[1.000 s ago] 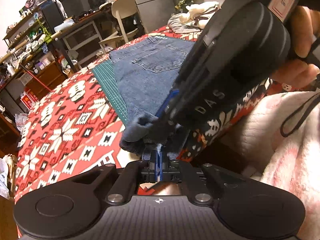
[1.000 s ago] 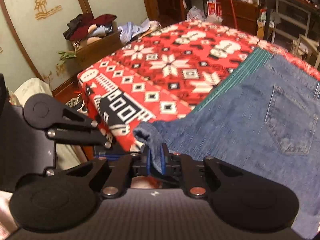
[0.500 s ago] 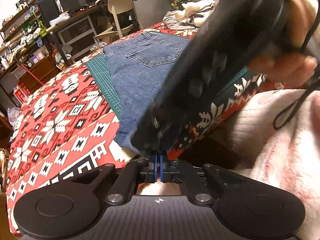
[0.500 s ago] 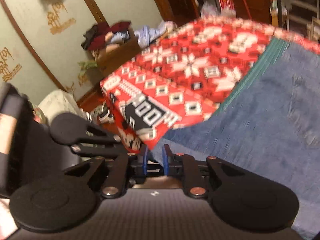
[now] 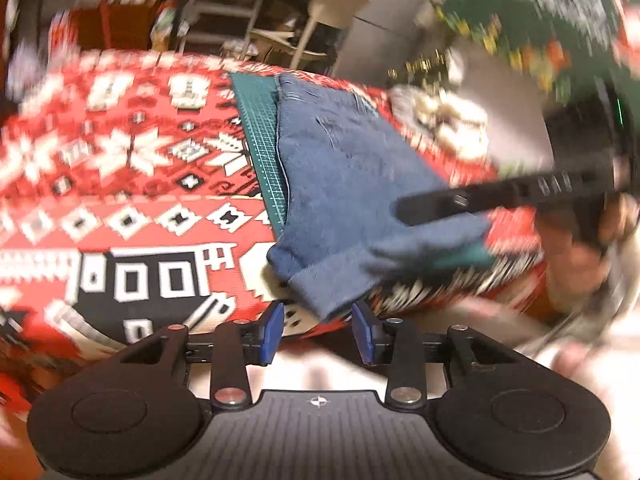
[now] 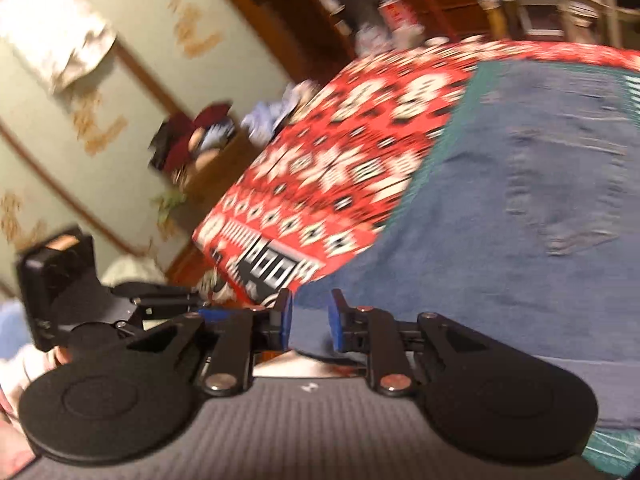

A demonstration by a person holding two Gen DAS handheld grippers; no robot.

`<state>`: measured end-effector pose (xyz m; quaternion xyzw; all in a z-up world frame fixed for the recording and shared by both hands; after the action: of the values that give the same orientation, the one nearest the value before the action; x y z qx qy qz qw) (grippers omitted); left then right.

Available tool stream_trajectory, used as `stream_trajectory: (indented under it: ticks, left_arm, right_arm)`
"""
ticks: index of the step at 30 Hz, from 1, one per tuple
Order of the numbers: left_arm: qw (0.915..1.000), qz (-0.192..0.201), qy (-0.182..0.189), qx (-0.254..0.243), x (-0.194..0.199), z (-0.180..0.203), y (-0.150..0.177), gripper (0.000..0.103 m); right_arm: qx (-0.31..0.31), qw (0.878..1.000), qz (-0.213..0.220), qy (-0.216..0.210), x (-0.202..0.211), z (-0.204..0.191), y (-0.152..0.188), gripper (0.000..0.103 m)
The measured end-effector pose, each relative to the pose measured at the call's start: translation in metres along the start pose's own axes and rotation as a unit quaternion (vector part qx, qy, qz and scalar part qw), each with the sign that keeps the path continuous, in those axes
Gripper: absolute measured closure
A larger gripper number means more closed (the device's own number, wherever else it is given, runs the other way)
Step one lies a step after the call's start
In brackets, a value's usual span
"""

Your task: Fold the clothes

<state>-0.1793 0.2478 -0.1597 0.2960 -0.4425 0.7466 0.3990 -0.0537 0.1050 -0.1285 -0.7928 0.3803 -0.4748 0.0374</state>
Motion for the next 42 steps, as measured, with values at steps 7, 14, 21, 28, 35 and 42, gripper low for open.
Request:
stream_trajectory:
  ticks: [7, 14, 21, 28, 35, 42]
  left_arm:
    - [0.9845, -0.034, 0.103, 0.138, -0.021, -0.037, -0.014, 0.065]
    - [0.9542, -0.073, 0.182, 0.226, -0.046, -0.054, -0.011, 0.065]
    - [0.94, -0.065, 0.2, 0.269, -0.05, -0.05, -0.009, 0.088]
    - [0.9737, -0.037, 0.103, 0.199, -0.022, -0.027, -0.024, 0.092]
    - [0.9756, -0.051, 0.073, 0.2, -0.028, -0.041, -0.03, 0.092]
    - [0.9765, -0.056, 0.061, 0.199, -0.029, -0.043, -0.037, 0.092]
  right_arm:
    - [-0.086, 0.994, 0.059, 0.018, 0.055, 0.055, 0.011, 0.077]
    - [-0.128, 0.988, 0.09, 0.013, 0.074, 0.08, 0.026, 0.077]
    - [-0.172, 0.979, 0.111, 0.01, 0.087, 0.103, 0.045, 0.077]
    - [-0.207, 0.969, 0.134, 0.031, 0.102, 0.128, 0.058, 0.076]
    - [-0.254, 0.957, 0.12, 0.075, 0.104, 0.167, 0.073, 0.076]
    - [-0.264, 0.958, 0.082, 0.071, 0.071, 0.186, 0.067, 0.072]
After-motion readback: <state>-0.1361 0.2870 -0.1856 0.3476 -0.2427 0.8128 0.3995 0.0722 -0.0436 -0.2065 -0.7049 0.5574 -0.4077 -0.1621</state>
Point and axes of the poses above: each gripper's, at about its wrist camera, not at the fingertips, and x roughly against the way its jaws point, z to its right, y to its underside, the point moved 5 cm from there along -x, roughly the way its jaws point, and after that the axes turned 14 degrees about -z, right-handed, at the moved point
